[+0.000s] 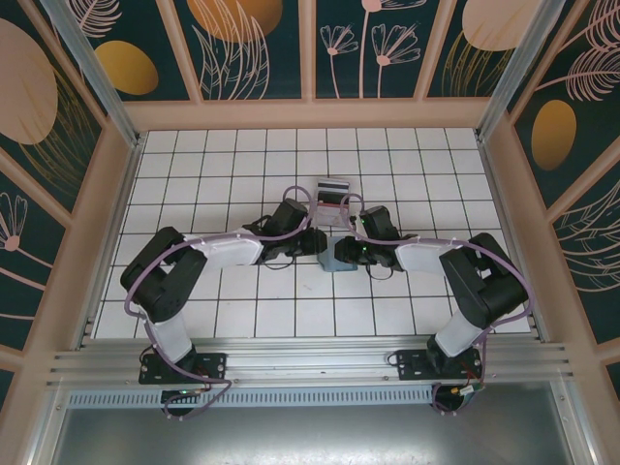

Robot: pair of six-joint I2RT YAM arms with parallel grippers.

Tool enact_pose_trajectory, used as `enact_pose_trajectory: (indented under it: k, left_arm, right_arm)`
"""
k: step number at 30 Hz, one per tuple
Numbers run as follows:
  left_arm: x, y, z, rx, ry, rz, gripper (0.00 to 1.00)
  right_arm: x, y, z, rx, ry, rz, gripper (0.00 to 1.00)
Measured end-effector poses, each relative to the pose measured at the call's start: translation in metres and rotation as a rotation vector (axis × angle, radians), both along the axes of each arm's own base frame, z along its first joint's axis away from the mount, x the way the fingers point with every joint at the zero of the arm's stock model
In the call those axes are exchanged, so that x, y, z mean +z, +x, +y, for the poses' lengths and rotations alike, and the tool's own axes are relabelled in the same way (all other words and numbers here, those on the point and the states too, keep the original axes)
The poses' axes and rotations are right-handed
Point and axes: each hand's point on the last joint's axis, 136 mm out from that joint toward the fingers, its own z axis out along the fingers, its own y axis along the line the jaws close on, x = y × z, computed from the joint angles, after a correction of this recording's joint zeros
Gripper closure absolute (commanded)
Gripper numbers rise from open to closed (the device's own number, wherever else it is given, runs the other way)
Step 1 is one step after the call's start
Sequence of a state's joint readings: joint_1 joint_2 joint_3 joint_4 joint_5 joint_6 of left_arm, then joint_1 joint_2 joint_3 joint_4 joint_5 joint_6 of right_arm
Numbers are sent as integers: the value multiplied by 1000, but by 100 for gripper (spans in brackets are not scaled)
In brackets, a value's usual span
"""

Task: Put the credit cards into the card holder
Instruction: Open the card holder at the center of the table.

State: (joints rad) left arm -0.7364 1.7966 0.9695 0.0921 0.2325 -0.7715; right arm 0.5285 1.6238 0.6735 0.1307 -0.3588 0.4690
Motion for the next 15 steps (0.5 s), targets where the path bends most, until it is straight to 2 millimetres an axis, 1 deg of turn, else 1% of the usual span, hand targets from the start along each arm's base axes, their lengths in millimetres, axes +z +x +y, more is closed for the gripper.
enact_pose_trajectory:
  k: [1, 5, 9, 11, 14, 15]
  left_arm:
    - [-3, -2, 2, 4, 4, 5, 94]
    - [-9, -2, 10, 21, 28, -2, 97]
    - [-2, -2, 17, 14, 59, -45, 100]
    - [0, -1, 20, 5, 79, -66, 100]
    - [-1, -1, 24, -8, 110, -79, 100]
    - [-2, -2, 25, -11, 117, -82, 100]
  right_arm:
    - [0, 0, -1, -1, 0, 0, 71]
    - [6, 6, -9, 0, 30, -3, 66]
    - [27, 20, -29, -17, 73, -49, 58]
    - [42, 27, -37, -26, 90, -85, 51]
    - [66, 45, -46, -38, 102, -159, 30]
    - [74, 53, -47, -35, 100, -190, 27]
